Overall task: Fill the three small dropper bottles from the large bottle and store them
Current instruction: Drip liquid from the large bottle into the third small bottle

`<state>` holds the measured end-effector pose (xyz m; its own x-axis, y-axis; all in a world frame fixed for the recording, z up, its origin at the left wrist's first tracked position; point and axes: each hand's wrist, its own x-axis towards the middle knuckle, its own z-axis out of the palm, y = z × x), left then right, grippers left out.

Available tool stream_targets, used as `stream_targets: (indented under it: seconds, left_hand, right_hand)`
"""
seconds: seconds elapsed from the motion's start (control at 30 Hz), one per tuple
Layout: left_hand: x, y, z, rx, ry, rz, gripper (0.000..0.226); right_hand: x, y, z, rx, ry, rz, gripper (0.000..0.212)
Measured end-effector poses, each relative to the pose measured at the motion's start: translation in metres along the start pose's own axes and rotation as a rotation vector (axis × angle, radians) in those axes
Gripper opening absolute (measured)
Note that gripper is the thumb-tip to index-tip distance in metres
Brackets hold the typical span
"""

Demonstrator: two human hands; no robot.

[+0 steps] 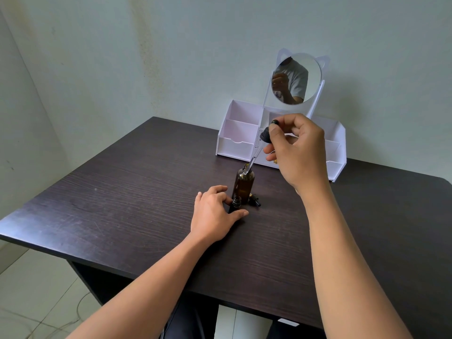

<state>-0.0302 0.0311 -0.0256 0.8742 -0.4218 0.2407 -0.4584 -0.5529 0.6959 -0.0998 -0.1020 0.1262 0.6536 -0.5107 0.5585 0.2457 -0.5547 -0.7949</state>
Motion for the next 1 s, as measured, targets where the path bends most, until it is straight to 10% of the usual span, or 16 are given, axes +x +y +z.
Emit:
stream_targets:
  seconds: [1.0]
  left_hand:
    - [0.000, -0.001, 0.002, 0.018, 0.005, 0.015, 0.041]
  right_hand:
    - [-0.031, 0.030, 0.019, -0.046, -0.092, 0.041, 0.006]
